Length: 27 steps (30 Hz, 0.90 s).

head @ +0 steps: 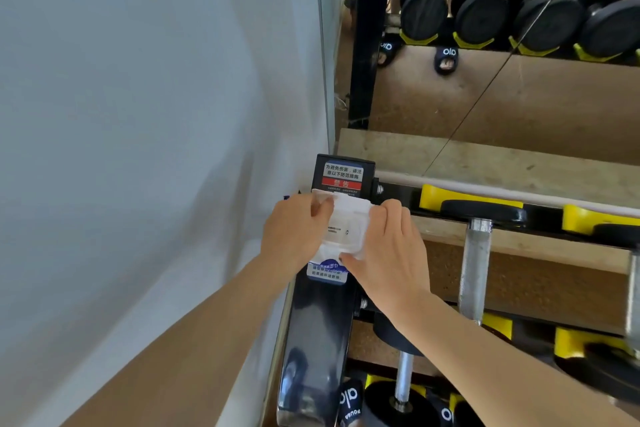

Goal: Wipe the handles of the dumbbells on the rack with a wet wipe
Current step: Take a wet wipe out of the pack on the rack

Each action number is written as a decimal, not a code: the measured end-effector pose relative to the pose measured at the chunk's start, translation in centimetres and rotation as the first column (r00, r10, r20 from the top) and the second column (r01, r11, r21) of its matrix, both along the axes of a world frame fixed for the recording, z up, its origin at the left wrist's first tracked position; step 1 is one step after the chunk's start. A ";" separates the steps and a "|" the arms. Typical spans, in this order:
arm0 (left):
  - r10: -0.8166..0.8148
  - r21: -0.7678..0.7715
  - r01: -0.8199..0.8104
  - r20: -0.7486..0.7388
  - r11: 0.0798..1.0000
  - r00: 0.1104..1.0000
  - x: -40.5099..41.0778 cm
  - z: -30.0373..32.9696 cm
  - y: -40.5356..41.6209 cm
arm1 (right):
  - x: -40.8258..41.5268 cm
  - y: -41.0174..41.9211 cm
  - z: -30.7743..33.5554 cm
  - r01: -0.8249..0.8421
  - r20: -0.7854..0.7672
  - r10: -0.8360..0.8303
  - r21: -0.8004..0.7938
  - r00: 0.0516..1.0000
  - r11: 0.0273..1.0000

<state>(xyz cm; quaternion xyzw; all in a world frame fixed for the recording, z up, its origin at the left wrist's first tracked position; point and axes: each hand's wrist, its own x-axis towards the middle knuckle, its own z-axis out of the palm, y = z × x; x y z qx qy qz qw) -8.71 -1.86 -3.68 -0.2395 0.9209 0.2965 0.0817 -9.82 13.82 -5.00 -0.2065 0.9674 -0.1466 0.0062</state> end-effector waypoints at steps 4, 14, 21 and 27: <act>-0.227 -0.082 0.227 0.013 0.970 0.974 1.0 -0.9 0.7 | 0.3 0.8 -0.2 -0.176 0.118 0.176 -0.009 0.977 0.984; -0.223 -0.137 0.219 -0.010 0.966 0.975 1.0 -1.0 1.6 | -0.7 1.0 0.1 -0.155 0.379 0.203 -0.153 0.903 0.976; -0.077 -0.192 0.060 -0.081 0.979 0.994 1.4 -0.2 -0.2 | -1.3 0.3 0.2 -0.088 0.394 0.156 -0.186 0.906 0.979; -0.189 -0.301 0.147 -0.113 0.942 0.976 2.4 -0.8 -0.3 | -2.9 -0.9 0.3 0.046 0.471 0.049 -0.188 0.881 0.981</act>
